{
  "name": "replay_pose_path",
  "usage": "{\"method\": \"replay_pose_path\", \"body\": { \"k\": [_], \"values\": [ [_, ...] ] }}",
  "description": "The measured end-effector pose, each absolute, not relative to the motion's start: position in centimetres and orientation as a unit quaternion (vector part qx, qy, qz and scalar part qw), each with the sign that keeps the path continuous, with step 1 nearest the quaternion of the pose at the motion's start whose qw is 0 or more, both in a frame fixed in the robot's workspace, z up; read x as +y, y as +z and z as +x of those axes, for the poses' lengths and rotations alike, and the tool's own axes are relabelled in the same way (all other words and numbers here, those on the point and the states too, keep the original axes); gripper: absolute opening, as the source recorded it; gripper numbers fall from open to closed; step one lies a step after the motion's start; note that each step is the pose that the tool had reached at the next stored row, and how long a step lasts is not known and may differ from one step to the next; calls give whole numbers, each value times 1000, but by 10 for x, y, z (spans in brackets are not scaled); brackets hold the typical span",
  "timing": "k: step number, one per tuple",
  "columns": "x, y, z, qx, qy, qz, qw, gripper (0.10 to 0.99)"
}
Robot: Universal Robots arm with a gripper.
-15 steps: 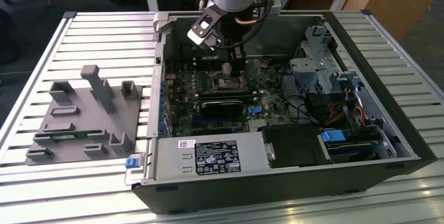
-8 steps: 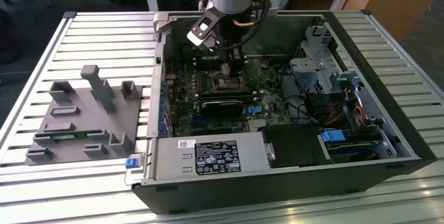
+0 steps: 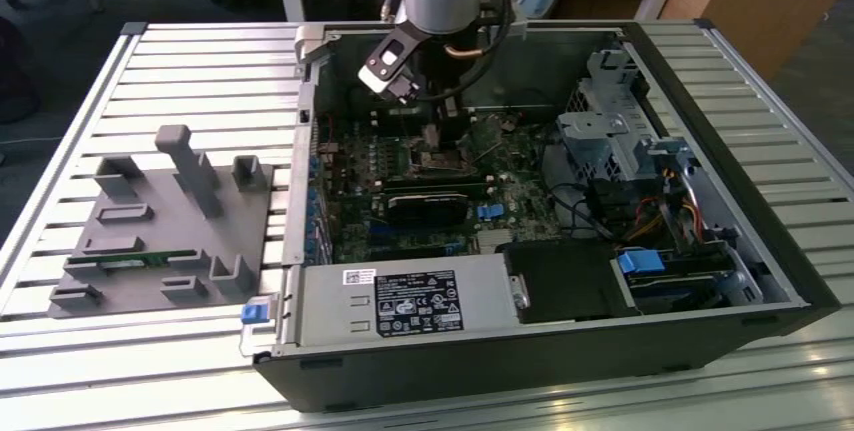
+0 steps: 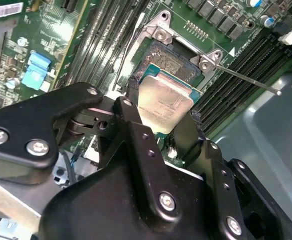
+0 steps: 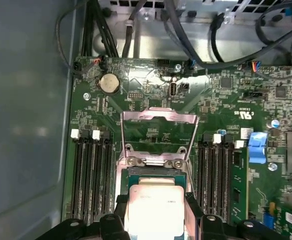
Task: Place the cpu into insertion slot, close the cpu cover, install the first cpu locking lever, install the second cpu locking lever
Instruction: 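Place the cpu into insertion slot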
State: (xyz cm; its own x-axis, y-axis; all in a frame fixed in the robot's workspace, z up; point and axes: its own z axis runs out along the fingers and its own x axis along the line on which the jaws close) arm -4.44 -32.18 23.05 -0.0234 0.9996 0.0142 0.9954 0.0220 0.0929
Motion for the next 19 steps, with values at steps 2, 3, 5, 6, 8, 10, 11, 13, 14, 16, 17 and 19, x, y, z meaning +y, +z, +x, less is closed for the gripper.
{"method": "replay_pose_path", "body": {
  "k": [2,3,5,6,8,10,11,13,14,16,17,19],
  "values": [
    [-321,227,-45,714,38,698,27,525],
    [-321,225,-45,714,38,698,27,525],
    [-320,222,-45,713,38,699,27,525],
    [-320,221,-45,713,38,700,28,525],
    [-320,220,-45,712,38,700,28,525],
    [-320,218,-46,712,38,700,28,525],
    [-320,217,-47,712,38,700,28,525],
    [-320,215,-47,713,38,700,28,525],
    [-320,213,-47,713,38,700,28,525],
    [-320,212,-47,712,38,700,28,525],
    [-320,211,-47,712,38,700,28,525],
    [-320,210,-47,712,38,701,28,525]
  ]
}}
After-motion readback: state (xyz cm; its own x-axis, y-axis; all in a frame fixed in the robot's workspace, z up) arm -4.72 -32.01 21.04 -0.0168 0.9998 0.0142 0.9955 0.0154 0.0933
